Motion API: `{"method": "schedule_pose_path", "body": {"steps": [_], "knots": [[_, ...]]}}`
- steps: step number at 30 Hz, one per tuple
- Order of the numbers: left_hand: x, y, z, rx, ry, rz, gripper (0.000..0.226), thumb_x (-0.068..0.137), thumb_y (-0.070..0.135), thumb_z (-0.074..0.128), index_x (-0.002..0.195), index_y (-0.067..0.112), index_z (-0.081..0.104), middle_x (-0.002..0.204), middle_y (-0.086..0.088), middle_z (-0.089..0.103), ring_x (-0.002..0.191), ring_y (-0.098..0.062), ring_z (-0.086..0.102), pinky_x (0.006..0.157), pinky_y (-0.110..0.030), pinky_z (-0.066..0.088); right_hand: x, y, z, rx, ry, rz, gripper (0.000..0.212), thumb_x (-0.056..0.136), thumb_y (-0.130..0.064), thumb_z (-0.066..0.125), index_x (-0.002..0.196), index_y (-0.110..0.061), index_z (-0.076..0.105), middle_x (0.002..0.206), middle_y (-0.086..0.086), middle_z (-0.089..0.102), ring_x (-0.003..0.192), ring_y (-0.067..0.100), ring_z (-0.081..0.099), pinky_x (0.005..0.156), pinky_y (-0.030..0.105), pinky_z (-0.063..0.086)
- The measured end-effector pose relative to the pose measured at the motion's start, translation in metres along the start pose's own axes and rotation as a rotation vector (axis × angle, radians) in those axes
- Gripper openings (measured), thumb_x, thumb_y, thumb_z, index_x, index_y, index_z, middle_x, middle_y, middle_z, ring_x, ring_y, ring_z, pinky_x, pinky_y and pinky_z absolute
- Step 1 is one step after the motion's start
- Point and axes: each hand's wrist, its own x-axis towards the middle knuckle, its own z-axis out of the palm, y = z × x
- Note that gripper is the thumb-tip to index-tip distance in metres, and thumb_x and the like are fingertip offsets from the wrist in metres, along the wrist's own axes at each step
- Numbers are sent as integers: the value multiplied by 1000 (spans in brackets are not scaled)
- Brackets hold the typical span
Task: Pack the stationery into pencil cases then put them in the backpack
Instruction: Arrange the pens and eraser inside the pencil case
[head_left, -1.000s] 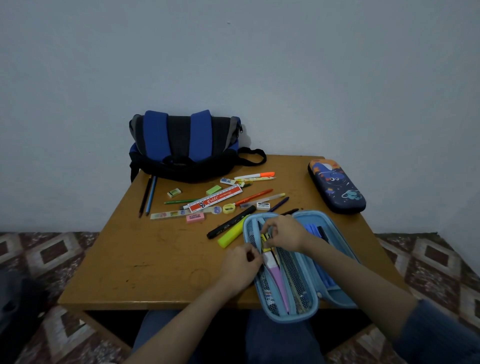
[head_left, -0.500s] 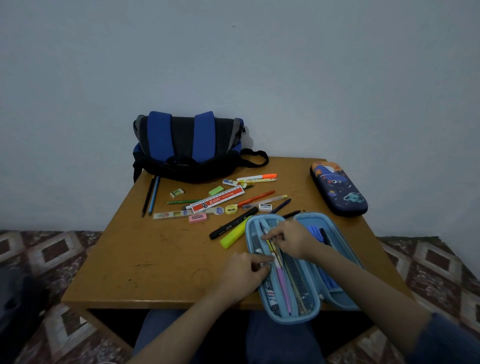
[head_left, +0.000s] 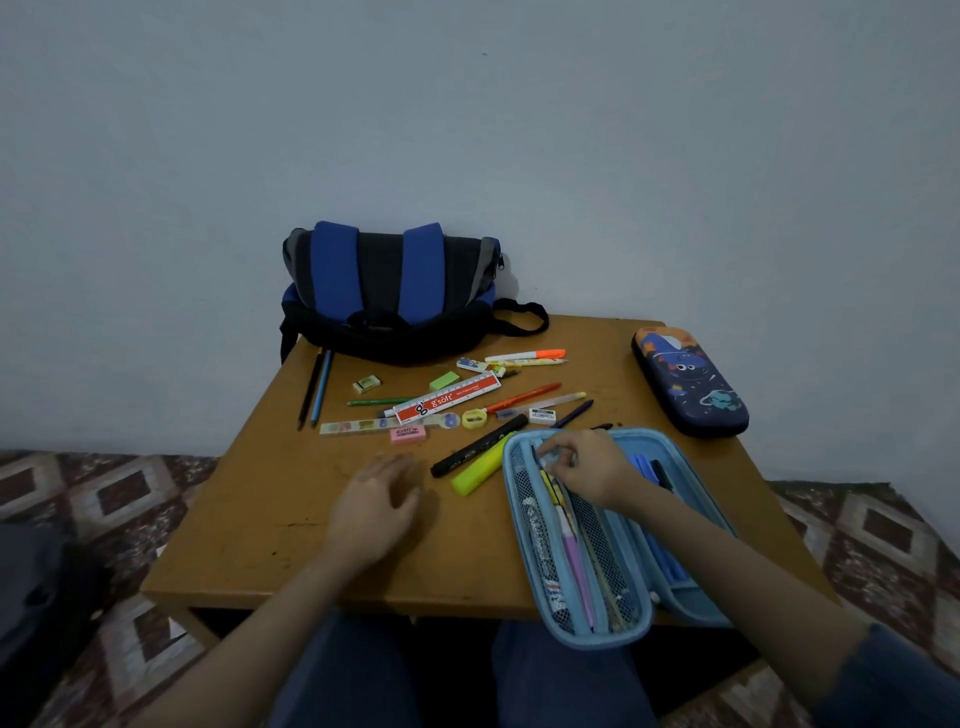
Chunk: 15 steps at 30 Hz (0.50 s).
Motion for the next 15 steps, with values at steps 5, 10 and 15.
{"method": "schedule_pose_path", "body": {"steps": [5,10,15], "knots": [[-5,-27,-2,119,-65,-24,57,95,44,42,146,26,24,155,8,19,144,-10,12,115,-32,19,8,-13,0,23,59,-16,18,90,-13,56,105,-13,67,89,19,67,86,31,63,78,39,52],[-5,-29,2,118,-24,8,57,95,44,40,147,25,24,155,9,20,143,-9,11,117,-30,13,22,-23,5,20,119,-32,14,89,-12,57,97,-11,69,87,20,68,82,36,63,72,41,53],[-4,-33,4,96,45,27,48,98,34,36,145,24,29,153,10,25,143,-7,13,114,-24,10,43,-31,12,23,164,-25,12,87,-11,59,84,-13,70,84,9,70,80,24,64,77,40,55]]}}
